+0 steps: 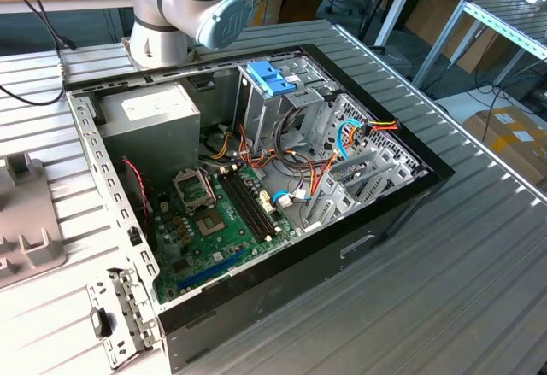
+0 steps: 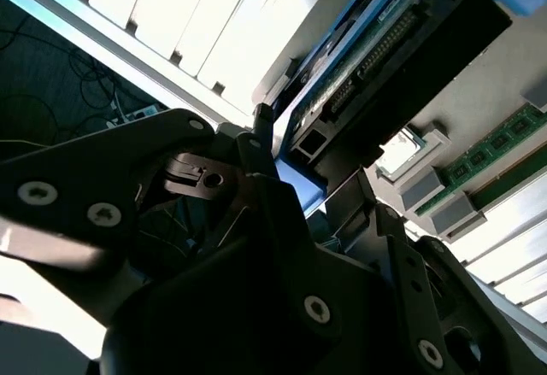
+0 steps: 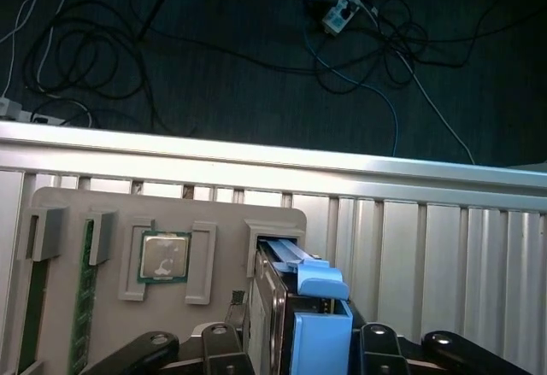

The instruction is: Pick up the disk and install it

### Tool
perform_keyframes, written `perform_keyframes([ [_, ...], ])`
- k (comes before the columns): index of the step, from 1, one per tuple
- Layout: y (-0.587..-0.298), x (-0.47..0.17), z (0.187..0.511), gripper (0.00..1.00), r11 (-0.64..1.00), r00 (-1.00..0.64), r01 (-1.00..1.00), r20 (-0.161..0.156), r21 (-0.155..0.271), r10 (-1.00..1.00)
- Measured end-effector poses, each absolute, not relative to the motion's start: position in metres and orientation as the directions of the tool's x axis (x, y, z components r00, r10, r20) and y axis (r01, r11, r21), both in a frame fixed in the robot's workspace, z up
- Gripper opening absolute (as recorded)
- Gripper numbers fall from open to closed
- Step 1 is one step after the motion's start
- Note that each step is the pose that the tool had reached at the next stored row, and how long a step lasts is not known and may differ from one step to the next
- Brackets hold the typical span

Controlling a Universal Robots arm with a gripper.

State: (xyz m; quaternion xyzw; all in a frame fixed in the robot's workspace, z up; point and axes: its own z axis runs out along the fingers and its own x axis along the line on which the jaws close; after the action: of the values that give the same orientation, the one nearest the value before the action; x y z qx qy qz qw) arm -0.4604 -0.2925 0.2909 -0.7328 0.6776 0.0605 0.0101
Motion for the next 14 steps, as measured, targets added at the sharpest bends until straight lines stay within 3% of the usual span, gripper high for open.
perform_keyframes([
  [5,-0.2925,-0.4604,0.2904,0.50,-0.081,0.074,-0.994,-0.102,0.067,-0.992],
  [7,-0.2925,-0.4604,0.2904,0.38,-0.081,0.074,-0.994,-0.102,0.067,-0.992],
  [14,-0.2925,-0.4604,0.2898,0.38,-0.081,0.074,-0.994,-0.102,0.067,-0.992],
])
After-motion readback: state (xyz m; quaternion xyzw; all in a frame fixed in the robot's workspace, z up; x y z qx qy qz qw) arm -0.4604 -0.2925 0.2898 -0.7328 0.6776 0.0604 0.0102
